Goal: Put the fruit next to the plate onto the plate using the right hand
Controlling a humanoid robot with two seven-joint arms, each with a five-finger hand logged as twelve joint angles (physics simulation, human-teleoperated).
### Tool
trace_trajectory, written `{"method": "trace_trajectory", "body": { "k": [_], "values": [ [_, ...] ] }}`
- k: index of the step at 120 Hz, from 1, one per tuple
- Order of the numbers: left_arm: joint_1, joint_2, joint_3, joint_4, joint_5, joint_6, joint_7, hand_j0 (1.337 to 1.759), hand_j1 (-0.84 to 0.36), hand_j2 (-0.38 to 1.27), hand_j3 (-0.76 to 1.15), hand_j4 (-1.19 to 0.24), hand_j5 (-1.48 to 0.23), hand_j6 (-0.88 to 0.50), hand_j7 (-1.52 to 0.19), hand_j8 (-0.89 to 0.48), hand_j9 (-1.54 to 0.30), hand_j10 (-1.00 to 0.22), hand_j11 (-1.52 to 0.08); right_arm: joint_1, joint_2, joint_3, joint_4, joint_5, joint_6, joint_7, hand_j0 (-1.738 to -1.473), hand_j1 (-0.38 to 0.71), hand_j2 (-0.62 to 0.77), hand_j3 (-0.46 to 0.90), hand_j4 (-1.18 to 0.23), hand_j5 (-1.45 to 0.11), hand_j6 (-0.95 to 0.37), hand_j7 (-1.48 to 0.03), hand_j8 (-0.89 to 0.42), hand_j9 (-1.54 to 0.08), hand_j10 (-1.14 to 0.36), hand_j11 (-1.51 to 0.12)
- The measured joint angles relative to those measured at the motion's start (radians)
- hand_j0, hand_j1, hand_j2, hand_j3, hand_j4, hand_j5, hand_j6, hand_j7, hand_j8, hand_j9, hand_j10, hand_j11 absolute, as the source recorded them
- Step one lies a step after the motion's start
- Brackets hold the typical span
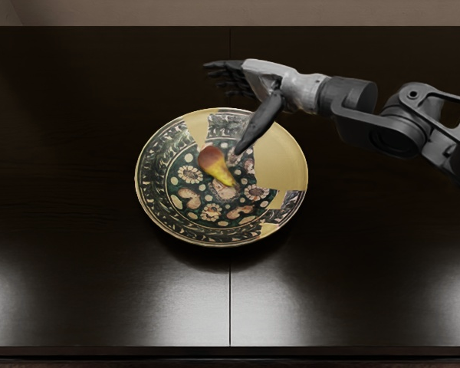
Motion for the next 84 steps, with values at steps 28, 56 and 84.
{"method": "trace_trajectory", "body": {
  "k": [28,56,84],
  "values": [
    [0.000,0.000,0.000,0.000,0.000,0.000,0.000,1.658,0.35,0.00,0.00,0.00,0.00,0.00,0.00,0.00,0.00,0.00,0.00,-0.018,-0.126,0.007,0.062,0.140,0.144,0.007,-1.658,-0.29,0.00,0.00,-0.05,-0.06,-0.05,-0.06,-0.05,-0.06,-0.05,-0.06],
    [0.000,0.000,0.001,0.000,0.000,0.000,0.000,1.658,0.35,0.00,0.00,0.00,0.00,0.00,0.00,0.00,0.00,0.00,0.00,-0.066,-0.340,0.007,0.095,0.396,0.390,0.006,-1.658,-0.30,0.00,0.00,-0.04,-0.05,-0.04,-0.05,-0.04,-0.05,-0.04,-0.05],
    [0.000,0.000,-0.001,-0.001,0.000,0.000,0.000,1.658,0.35,0.00,0.00,0.00,0.00,0.00,0.00,0.00,0.00,0.00,0.00,-0.083,-0.425,0.005,0.097,0.512,0.417,0.000,-1.658,-0.30,-0.01,0.00,-0.04,-0.05,-0.04,-0.05,-0.04,-0.05,-0.04,-0.05]
  ]
}}
